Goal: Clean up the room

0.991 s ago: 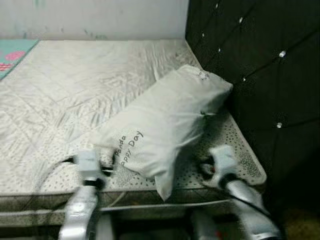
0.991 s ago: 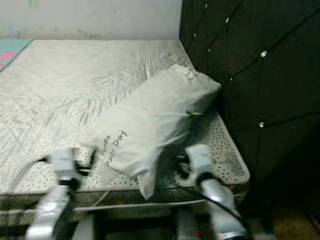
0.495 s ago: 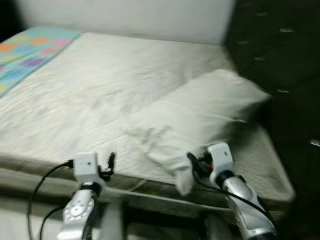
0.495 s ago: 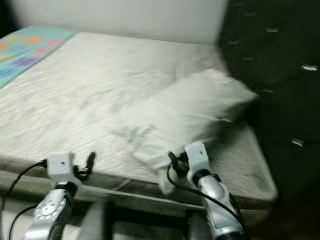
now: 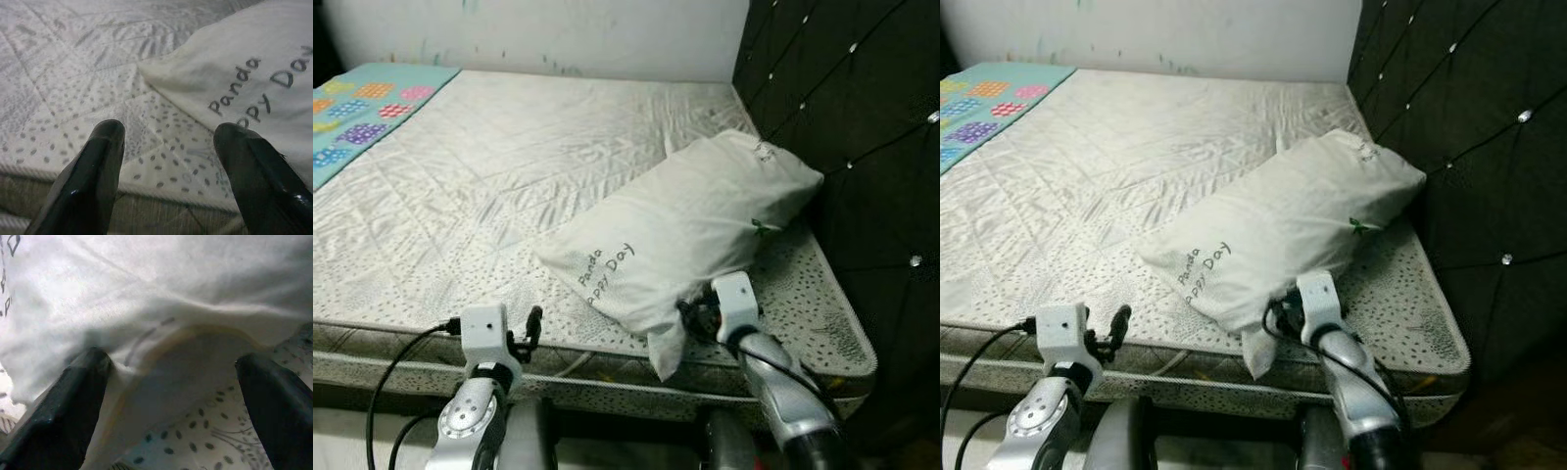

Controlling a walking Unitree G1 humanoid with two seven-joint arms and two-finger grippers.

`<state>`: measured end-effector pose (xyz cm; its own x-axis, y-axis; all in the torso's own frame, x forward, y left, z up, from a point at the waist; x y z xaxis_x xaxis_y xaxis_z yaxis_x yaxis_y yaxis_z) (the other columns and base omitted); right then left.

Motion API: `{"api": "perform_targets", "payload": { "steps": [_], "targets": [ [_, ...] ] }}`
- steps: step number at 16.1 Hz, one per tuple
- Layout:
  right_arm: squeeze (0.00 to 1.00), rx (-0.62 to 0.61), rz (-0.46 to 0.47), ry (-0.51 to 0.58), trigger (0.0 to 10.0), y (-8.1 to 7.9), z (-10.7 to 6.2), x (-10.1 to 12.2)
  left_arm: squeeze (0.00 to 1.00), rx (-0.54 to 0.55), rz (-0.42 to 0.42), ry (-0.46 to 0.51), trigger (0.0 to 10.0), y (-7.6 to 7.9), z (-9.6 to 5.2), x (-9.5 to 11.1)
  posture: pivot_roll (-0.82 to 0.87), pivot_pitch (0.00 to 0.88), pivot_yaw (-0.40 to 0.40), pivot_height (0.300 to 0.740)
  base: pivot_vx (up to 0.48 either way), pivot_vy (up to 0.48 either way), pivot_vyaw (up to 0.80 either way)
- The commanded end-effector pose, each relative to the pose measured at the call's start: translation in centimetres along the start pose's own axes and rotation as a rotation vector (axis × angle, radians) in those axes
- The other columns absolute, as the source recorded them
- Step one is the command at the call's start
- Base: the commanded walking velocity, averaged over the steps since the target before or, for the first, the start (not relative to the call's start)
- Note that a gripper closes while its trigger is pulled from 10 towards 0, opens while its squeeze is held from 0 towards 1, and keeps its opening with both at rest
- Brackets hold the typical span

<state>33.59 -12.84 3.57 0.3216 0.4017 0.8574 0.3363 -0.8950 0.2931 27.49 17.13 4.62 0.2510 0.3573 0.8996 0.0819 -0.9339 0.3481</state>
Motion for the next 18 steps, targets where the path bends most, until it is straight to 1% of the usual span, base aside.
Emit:
{"api": "perform_targets", "payload": {
  "steps": [1, 2, 3, 4, 6, 7, 9, 11, 12, 14, 15, 17, 18],
  "targets": [
    [0.00, 0.023, 0.021, -0.021, 10.0, -0.8, 0.0, 0.1, 0.00, -0.029, 0.004, -0.022, 10.0, 0.4, 0.0, 0.1, -0.09, 0.000, -0.016, 0.570, 0.000, 0.000, 0.00],
    [0.00, 0.036, 0.021, -0.019, 10.0, -1.1, 0.0, 0.3, 0.00, -0.037, 0.006, -0.032, 10.0, 0.5, 0.0, 0.1, -0.09, 0.000, -0.016, 0.570, 0.000, 0.000, 0.00],
    [0.00, 0.079, 0.032, -0.038, 10.0, -2.2, -0.2, 0.0, 0.00, -0.071, 0.000, -0.057, 10.0, 0.8, -0.2, 0.0, -0.09, 0.000, -0.009, 0.570, 0.000, 0.000, 0.00],
    [0.00, 0.098, 0.040, -0.050, 10.0, -2.6, -0.3, -0.2, 0.00, -0.083, 0.010, -0.066, 10.0, 0.9, -0.3, -0.1, -0.09, 0.000, -0.009, 0.570, 0.000, 0.000, 0.00],
    [0.00, 0.151, 0.048, -0.077, 10.0, -3.4, -0.6, -0.7, 0.00, -0.166, 0.034, -0.098, 10.0, 1.7, -0.5, -0.2, -0.09, 0.000, -0.005, 0.570, 0.000, 0.000, 0.00],
    [0.00, 0.170, 0.054, -0.094, 10.0, -3.3, -0.8, -1.0, 0.00, -0.251, 0.046, -0.120, 10.0, 2.5, -0.9, 0.1, -0.09, 0.000, -0.003, 0.570, 0.000, 0.000, 0.00],
    [0.00, 0.160, 0.090, -0.115, 10.0, -2.5, -0.8, -1.1, 0.00, -0.279, 0.088, -0.128, 10.0, 2.8, -1.1, 0.1, -0.08, 0.000, 0.000, 0.570, 0.000, 0.000, 0.00],
    [0.00, 0.146, 0.148, -0.120, 10.0, -1.8, -0.9, -0.8, 0.00, -0.276, 0.094, -0.125, 10.0, 2.8, -0.9, 0.2, -0.09, 0.000, 0.004, 0.570, 0.000, 0.000, 0.00],
    [0.00, 0.141, 0.199, -0.117, 10.0, -1.9, -1.0, -0.2, 0.00, -0.284, 0.090, -0.125, 10.0, 3.1, -0.8, 0.3, -0.09, 0.000, 0.005, 0.570, 0.000, 0.000, 0.00],
    [0.00, 0.172, 0.267, -0.106, 10.0, -2.6, -1.2, 0.8, 0.00, -0.313, 0.084, -0.139, 10.0, 3.6, -0.9, 0.2, -0.09, 0.000, 0.008, 0.570, 0.000, 0.000, 0.00],
    [0.00, 0.195, 0.298, -0.105, 10.0, -3.0, -1.4, 0.9, 0.00, -0.333, 0.080, -0.150, 10.0, 3.9, -1.0, 0.1, -0.09, 0.000, 0.010, 0.570, 0.000, 0.000, 0.00],
    [0.00, 0.194, 0.335, -0.124, 10.0, -2.8, -1.4, 0.5, 0.00, -0.342, 0.085, -0.152, 10.0, 4.0, -1.0, 0.1, -0.09, 0.000, 0.009, 0.570, 0.000, 0.000, 0.00],
    [0.00, 0.201, 0.380, -0.126, 10.0, -2.8, -1.5, 0.6, 0.00, -0.339, 0.086, -0.150, 10.0, 3.9, -0.9, 0.2, -0.08, 0.000, 0.009, 0.570, 0.000, 0.000, 0.00]
  ]
}}
Point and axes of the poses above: a point about 5 cm out from each wrist's last joint towards the gripper, its own z axis pointing out of the wrist towards the gripper, its own x axis along the axis of the wrist's last joint, y = z × x, the point moved 4 cm from there along z, pointing out of the wrist towards the gripper, and after that the axes turned 15 degrees about -z, right-handed, at the moved point
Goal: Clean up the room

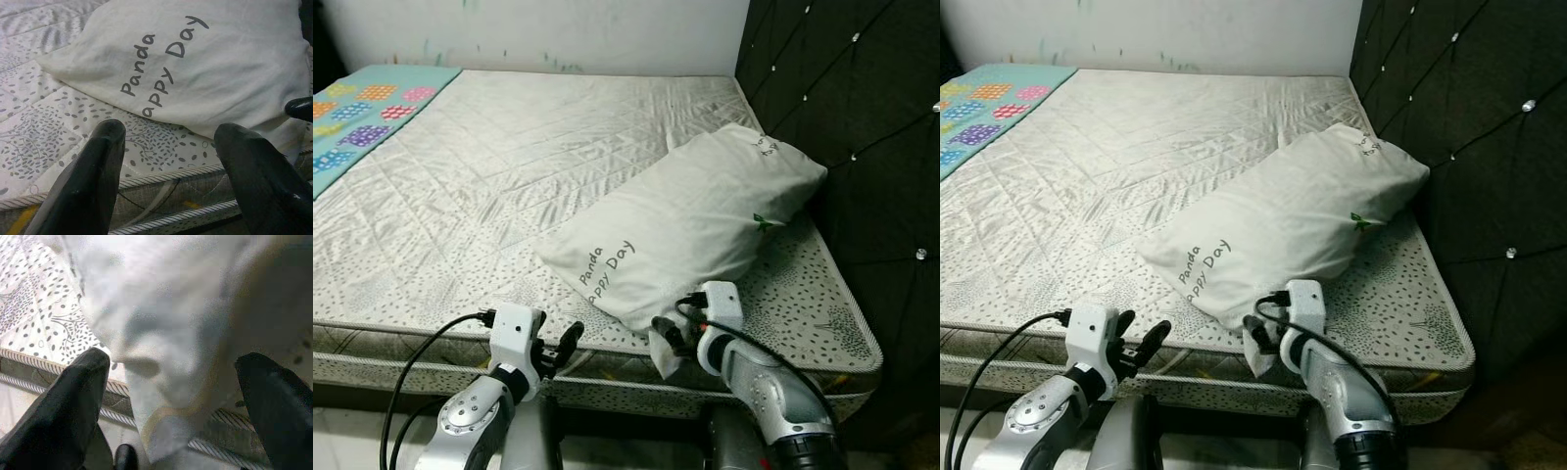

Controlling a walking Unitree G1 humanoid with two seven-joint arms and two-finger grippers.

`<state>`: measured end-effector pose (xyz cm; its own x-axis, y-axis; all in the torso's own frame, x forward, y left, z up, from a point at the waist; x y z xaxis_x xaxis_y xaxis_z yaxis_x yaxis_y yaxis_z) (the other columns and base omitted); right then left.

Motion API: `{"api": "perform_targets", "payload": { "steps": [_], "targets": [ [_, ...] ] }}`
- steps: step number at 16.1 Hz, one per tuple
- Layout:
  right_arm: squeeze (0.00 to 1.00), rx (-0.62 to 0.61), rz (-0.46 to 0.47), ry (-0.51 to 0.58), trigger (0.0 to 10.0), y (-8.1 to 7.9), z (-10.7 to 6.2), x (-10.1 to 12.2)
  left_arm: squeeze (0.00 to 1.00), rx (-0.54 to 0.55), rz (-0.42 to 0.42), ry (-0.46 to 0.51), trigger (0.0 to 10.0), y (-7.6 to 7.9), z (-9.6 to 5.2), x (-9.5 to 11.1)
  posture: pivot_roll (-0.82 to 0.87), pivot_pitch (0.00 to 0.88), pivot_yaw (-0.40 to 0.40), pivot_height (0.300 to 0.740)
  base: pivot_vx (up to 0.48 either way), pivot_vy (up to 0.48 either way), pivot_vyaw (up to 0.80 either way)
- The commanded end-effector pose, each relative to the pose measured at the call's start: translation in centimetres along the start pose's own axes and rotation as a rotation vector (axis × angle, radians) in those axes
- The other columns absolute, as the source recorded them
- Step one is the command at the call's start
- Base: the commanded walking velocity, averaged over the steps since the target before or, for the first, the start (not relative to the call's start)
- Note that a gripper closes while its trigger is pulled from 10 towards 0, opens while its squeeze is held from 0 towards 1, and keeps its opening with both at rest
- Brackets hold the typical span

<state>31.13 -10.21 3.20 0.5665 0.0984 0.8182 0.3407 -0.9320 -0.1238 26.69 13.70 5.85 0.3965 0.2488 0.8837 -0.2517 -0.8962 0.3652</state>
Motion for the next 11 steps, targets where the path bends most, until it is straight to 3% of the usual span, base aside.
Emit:
{"api": "perform_targets", "payload": {
  "steps": [1, 4, 7, 11],
  "targets": [
    [0.00, 0.018, 0.061, 0.046, 10.0, -0.4, -0.2, 1.3, 0.00, -0.010, 0.009, 0.014, 10.0, 0.2, 0.2, 0.7, -0.09, 0.000, 0.009, 0.570, 0.000, 0.000, 0.00],
    [0.00, -0.004, 0.086, 0.135, 10.0, -2.0, 0.2, 2.4, 0.00, -0.017, 0.014, 0.017, 10.0, 0.5, 0.6, 0.8, -0.08, 0.000, 0.012, 0.570, 0.000, 0.000, 0.00],
    [0.00, -0.007, 0.073, 0.144, 10.0, -2.9, 0.5, 2.4, 0.00, -0.019, 0.019, 0.019, 10.0, 0.6, 0.7, 0.9, -0.07, 0.000, 0.012, 0.570, 0.000, 0.000, 0.00],
    [0.00, -0.049, 0.011, 0.166, 10.0, -3.0, 1.0, 2.8, 0.00, -0.008, 0.028, 0.026, 10.0, 0.3, 0.7, 1.1, -0.06, 0.000, 0.009, 0.570, 0.000, 0.000, 0.00]
  ]
}}
Point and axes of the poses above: a point about 5 cm out from each wrist's last joint towards the gripper, its own z axis pointing out of the wrist towards the gripper, its own x axis along the axis of the wrist's last joint, y = z × x, the point moved 4 cm from there along z, pointing out of the wrist towards the gripper, and after that the axes turned 15 degrees about -z, right-handed, at the moved point
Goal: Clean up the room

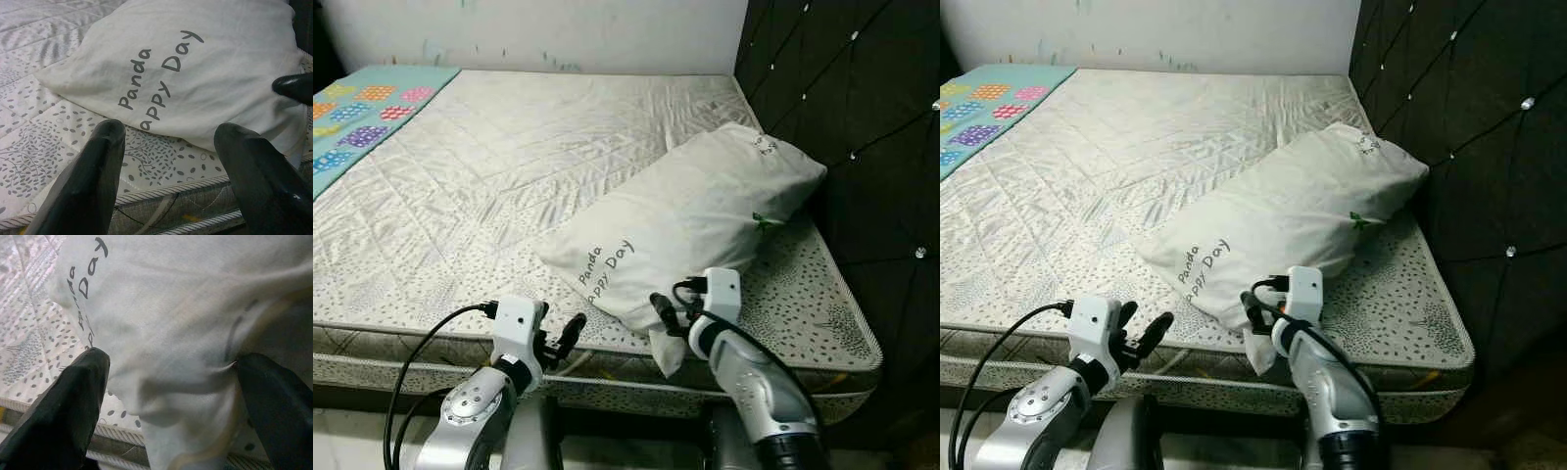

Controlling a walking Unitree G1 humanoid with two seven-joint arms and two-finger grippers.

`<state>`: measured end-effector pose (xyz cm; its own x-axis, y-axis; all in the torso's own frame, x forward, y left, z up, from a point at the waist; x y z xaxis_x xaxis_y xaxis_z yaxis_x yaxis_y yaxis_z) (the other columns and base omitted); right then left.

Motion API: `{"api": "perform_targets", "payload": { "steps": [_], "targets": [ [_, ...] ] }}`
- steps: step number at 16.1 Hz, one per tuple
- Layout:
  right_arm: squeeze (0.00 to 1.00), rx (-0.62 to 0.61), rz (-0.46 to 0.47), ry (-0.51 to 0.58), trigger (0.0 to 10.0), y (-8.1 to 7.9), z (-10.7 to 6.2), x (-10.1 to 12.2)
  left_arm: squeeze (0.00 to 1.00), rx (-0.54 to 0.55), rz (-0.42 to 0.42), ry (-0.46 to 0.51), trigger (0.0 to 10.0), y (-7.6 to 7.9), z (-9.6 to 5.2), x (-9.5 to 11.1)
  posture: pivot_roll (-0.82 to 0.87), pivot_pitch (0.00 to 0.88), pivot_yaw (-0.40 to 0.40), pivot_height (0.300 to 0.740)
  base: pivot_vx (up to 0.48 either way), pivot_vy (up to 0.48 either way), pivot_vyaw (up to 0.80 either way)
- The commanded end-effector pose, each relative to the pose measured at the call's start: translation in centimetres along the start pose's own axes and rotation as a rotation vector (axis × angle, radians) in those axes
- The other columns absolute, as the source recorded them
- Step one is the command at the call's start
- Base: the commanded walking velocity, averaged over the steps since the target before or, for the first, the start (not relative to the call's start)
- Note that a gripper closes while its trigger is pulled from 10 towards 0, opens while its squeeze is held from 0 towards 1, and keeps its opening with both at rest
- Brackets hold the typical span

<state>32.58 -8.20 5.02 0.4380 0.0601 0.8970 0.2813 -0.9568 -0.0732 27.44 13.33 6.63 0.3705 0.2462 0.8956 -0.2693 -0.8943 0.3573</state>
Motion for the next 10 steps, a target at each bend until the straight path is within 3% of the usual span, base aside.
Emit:
{"api": "perform_targets", "payload": {
  "steps": [1, 5, 10],
  "targets": [
    [0.00, -0.002, -0.015, 0.021, 10.0, -1.3, 0.6, 0.6, 0.00, 0.008, 0.015, 0.003, 10.0, -0.2, 0.3, 0.3, -0.06, 0.000, 0.007, 0.570, 0.000, 0.000, 0.00],
    [0.00, -0.093, -0.122, -0.021, 10.0, -1.7, 1.9, 0.1, 0.00, -0.001, 0.016, 0.007, 10.0, 0.2, 0.3, 0.3, -0.04, 0.000, 0.005, 0.570, 0.000, 0.000, 0.00],
    [0.00, -0.091, -0.146, -0.032, 10.0, -3.5, 2.8, -0.2, 0.00, 0.002, 0.017, 0.008, 10.0, 0.1, 0.4, 0.3, -0.04, 0.000, 0.007, 0.570, 0.000, 0.000, 0.00]
  ]
}}
Point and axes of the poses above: a point about 5 cm out from each wrist's last joint towards the gripper, its own z axis pointing out of the wrist towards the gripper, its own x axis along the axis of the wrist's last joint, y = z × x, the point moved 4 cm from there along z, pointing out of the wrist towards the gripper, and after that the axes turned 15 degrees about -z, right-handed, at the moved point
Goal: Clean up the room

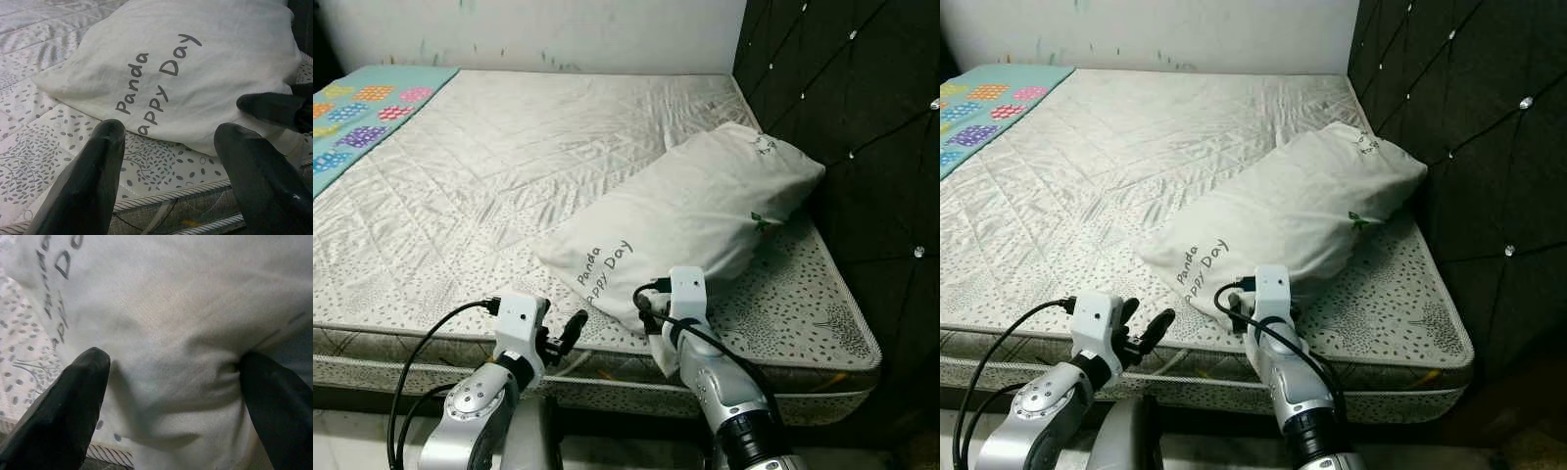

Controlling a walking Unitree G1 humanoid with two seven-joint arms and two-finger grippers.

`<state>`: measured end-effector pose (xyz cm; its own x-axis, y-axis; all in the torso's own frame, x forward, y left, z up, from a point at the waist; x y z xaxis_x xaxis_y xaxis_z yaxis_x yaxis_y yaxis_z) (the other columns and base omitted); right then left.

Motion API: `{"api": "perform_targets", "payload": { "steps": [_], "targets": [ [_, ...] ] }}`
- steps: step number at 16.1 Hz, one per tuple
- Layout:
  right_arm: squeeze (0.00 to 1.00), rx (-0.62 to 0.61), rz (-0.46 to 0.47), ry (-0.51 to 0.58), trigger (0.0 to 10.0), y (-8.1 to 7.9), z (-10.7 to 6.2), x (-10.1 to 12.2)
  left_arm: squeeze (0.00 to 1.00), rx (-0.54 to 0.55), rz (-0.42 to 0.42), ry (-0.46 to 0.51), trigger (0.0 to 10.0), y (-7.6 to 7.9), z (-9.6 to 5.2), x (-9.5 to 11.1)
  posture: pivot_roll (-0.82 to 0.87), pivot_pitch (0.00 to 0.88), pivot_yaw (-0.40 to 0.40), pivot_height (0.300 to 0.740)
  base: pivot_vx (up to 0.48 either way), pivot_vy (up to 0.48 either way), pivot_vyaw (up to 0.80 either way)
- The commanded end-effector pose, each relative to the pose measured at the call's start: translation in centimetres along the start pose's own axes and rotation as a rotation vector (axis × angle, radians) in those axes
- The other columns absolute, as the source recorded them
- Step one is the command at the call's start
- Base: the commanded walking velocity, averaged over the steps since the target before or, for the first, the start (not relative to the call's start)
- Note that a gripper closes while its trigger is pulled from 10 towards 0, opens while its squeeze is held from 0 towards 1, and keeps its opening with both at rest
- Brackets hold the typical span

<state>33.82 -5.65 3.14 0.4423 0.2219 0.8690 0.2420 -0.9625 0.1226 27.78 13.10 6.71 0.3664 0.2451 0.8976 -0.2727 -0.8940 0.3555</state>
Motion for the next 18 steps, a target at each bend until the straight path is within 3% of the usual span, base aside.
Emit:
{"api": "perform_targets", "payload": {
  "steps": [1, 4, 7, 11, 12, 18],
  "targets": [
    [0.00, 0.029, 0.029, 0.013, 10.0, -1.6, 0.3, 1.1, 0.00, 0.003, 0.015, 0.004, 10.0, 0.1, 0.1, 0.2, -0.05, 0.000, 0.008, 0.570, 0.000, 0.000, 0.00],
    [0.00, -0.021, 0.027, -0.002, 10.0, -2.2, 0.9, 1.6, 0.00, -0.002, 0.015, 0.001, 10.0, 0.2, 0.3, 0.1, -0.04, 0.000, 0.011, 0.570, 0.000, 0.000, 0.00],
    [0.00, -0.092, 0.039, -0.002, 10.0, -1.6, 1.6, 2.1, 0.00, 0.000, 0.017, 0.003, 10.0, 0.2, 0.3, 0.2, -0.04, 0.000, 0.011, 0.570, 0.000, 0.000, 0.00],
    [0.00, -0.104, 0.174, 0.019, 10.0, -1.8, 2.1, 3.0, 0.00, 0.013, 0.012, 0.006, 10.0, 0.0, 0.0, 0.3, -0.02, 0.000, 0.007, 0.570, 0.000, 0.000, 0.00],
    [0.00, -0.099, 0.213, 0.036, 0.0, -2.1, 2.2, 3.5, 0.00, 0.014, 0.010, 0.006, 10.0, 0.0, 0.0, 0.3, -0.02, 0.000, 0.008, 0.570, 0.000, 0.000, 0.00],
    [0.00, -0.073, 0.244, 0.057, 0.0, -2.7, 2.4, 3.9, 0.00, 0.019, 0.007, 0.011, 10.0, 0.0, 0.1, 0.4, -0.01, 0.000, 0.007, 0.570, 0.000, 0.000, 0.00]
  ]
}}
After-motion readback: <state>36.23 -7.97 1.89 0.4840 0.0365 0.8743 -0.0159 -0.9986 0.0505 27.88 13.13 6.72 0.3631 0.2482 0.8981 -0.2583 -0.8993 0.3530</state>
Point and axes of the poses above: a point about 5 cm out from each wrist's last joint towards the gripper, its own z axis pointing out of the wrist towards the gripper, its own x axis along the axis of the wrist's last joint, y = z × x, the point moved 4 cm from there along z, pointing out of the wrist towards the gripper, and after that the axes turned 15 degrees about -z, right-handed, at the moved point
